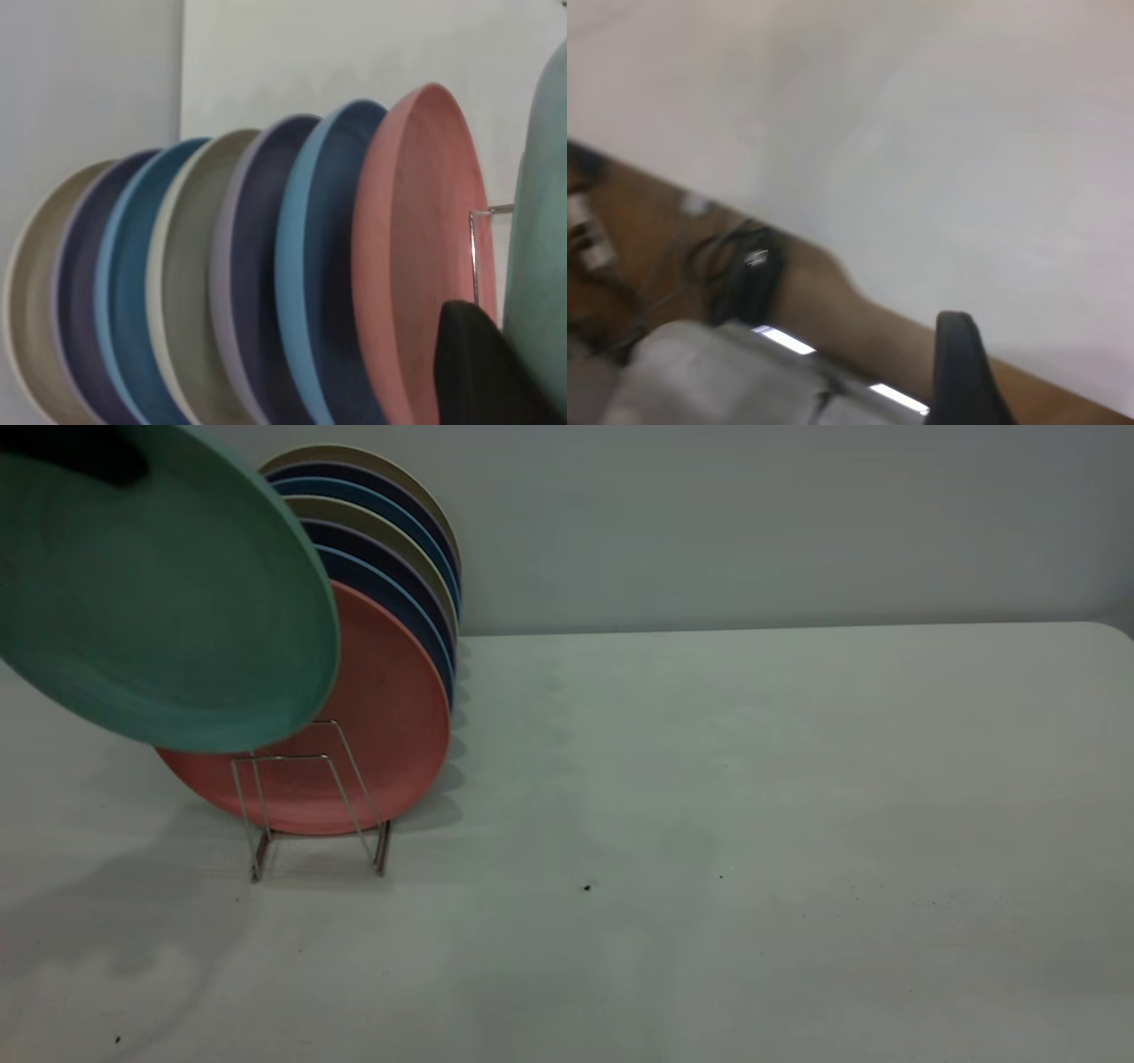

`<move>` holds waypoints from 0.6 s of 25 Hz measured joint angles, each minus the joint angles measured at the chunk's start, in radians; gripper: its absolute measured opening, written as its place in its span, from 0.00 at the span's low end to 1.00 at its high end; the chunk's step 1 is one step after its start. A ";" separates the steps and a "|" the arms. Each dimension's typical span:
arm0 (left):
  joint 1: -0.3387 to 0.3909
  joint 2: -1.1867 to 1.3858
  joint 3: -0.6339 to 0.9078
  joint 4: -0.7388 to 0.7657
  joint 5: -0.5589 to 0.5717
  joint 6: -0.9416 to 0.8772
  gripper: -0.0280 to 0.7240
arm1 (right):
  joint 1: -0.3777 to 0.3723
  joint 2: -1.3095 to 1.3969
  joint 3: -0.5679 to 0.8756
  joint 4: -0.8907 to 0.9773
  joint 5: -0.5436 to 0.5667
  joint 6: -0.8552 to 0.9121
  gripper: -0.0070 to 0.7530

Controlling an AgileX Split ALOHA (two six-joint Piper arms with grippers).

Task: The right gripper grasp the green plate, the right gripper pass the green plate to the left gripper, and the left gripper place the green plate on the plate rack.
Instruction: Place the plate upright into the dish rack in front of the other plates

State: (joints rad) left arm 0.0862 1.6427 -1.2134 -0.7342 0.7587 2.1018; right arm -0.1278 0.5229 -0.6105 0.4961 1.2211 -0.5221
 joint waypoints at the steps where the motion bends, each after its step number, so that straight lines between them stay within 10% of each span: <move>1: 0.000 0.009 0.000 0.000 -0.006 0.000 0.19 | 0.000 -0.033 0.000 -0.026 -0.001 0.012 0.66; 15: -0.046 0.036 -0.013 0.000 -0.080 0.000 0.19 | 0.000 -0.225 0.043 -0.174 0.015 0.128 0.66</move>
State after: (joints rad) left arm 0.0404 1.6788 -1.2263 -0.7344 0.6791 2.1018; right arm -0.1278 0.2978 -0.5672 0.3224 1.2365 -0.3941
